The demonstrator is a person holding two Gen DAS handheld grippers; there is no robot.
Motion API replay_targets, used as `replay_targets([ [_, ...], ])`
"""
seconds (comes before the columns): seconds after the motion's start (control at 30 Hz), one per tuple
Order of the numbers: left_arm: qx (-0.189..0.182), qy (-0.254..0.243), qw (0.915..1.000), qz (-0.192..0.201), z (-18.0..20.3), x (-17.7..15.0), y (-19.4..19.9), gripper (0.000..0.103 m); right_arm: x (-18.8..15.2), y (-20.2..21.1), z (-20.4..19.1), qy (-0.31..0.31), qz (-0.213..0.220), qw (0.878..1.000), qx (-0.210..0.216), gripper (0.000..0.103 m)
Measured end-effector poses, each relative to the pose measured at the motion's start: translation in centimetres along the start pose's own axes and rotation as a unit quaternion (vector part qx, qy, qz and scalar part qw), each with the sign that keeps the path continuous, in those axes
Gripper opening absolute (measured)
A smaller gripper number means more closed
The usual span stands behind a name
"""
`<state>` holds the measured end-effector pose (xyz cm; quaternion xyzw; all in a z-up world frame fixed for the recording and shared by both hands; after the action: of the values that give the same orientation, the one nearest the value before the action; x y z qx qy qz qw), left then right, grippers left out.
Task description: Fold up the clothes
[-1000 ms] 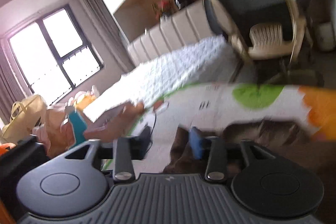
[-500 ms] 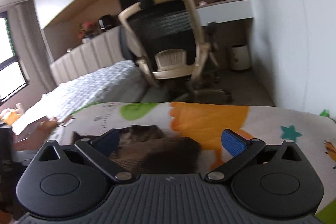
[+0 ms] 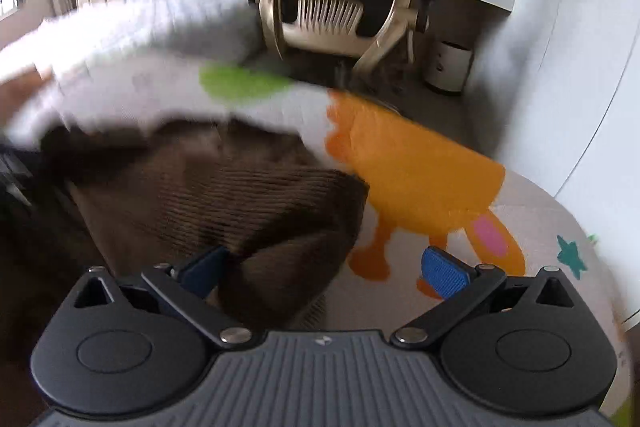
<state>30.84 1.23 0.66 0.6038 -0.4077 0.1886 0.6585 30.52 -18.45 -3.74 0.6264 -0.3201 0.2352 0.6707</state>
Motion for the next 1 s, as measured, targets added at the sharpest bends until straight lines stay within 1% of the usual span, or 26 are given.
replay_targets([
  [0.03,-0.002,0.006,1.0000,0.000,-0.4,0.2,0.8,0.067,-0.3,-0.6,-0.2,0.010,-0.005,1.000,-0.009,0.103],
  [0.07,-0.013,0.008,0.9999,-0.002,-0.6,0.1,1.8,0.072,0.0,-0.2,-0.1,0.004,-0.004,1.000,-0.013,0.103],
  [0.1,-0.031,0.006,0.9995,-0.006,-0.7,-0.3,3.1,0.078,0.2,0.4,-0.1,0.000,0.005,1.000,-0.018,0.103],
  [0.13,-0.050,0.004,0.9987,-0.011,-0.8,-0.7,4.3,0.082,0.5,1.5,-0.2,0.001,0.023,0.999,-0.023,0.103],
  [0.17,-0.068,0.002,0.9976,-0.015,-0.9,-1.1,5.6,0.086,0.7,2.9,-0.3,0.002,0.038,0.999,-0.019,0.103],
  [0.23,-0.105,-0.001,0.9942,-0.024,-1.1,-1.9,8.1,0.089,1.0,5.7,-0.3,0.005,0.067,0.998,-0.011,0.103],
  [0.27,-0.117,-0.011,0.9927,-0.029,-1.0,-2.6,9.3,0.091,0.7,7.5,-0.6,0.011,0.077,0.997,0.001,0.103],
  [0.3,-0.121,-0.029,0.9916,-0.034,-0.6,-3.7,10.4,0.092,0.3,9.3,-0.9,0.018,0.087,0.996,0.012,0.103],
  [0.4,-0.122,-0.103,0.9861,-0.046,1.2,-7.4,13.5,0.093,-2.0,13.2,-2.9,0.063,0.096,0.993,0.041,0.103],
  [0.47,-0.114,-0.163,0.9786,-0.052,2.8,-10.2,15.2,0.093,-4.2,15.3,-4.6,0.096,0.092,0.989,0.065,0.103],
  [0.53,-0.105,-0.208,0.9707,-0.060,4.4,-12.8,16.4,0.093,-7.1,16.8,-6.6,0.127,0.079,0.984,0.093,0.103],
  [0.6,-0.098,-0.231,0.9661,-0.058,5.9,-14.6,17.5,0.093,-9.9,18.2,-8.6,0.158,0.067,0.978,0.121,0.103],
  [0.7,-0.094,-0.250,0.9626,-0.047,7.9,-15.3,18.5,0.095,-14.4,19.6,-11.8,0.199,0.040,0.964,0.173,0.103],
  [0.77,-0.091,-0.262,0.9600,-0.040,9.2,-15.7,19.1,0.095,-16.9,19.7,-13.9,0.224,0.024,0.955,0.192,0.103],
  [0.87,-0.087,-0.278,0.9559,-0.040,10.5,-16.0,19.0,0.096,-18.5,18.8,-16.2,0.243,0.018,0.959,0.146,0.103],
  [0.9,-0.086,-0.279,0.9554,-0.042,10.7,-16.1,18.9,0.096,-18.4,18.4,-16.6,0.251,0.034,0.962,0.103,0.103],
  [0.93,-0.074,-0.285,0.9547,-0.043,10.8,-16.2,18.6,0.096,-17.6,18.3,-16.5,0.247,0.067,0.965,0.058,0.103],
  [0.97,-0.050,-0.294,0.9536,-0.041,10.7,-16.3,18.2,0.096,-16.6,18.7,-16.0,0.227,0.099,0.968,0.033,0.103],
  [1.0,-0.027,-0.303,0.9519,-0.039,10.7,-16.4,17.8,0.097,-15.4,19.5,-15.1,0.195,0.121,0.973,0.029,0.103],
])
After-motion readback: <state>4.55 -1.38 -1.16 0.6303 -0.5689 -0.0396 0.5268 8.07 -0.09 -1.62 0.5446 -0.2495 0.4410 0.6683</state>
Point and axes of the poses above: each gripper's, at about its wrist camera, not at the fingertips, and y roughly against the way its jaws point, z to its right, x to its top, the point moved 3 cm from there along -y, roughly the way its jaws point, and after that the axes turned 4 degrees about -y, right-handed, at the moved point
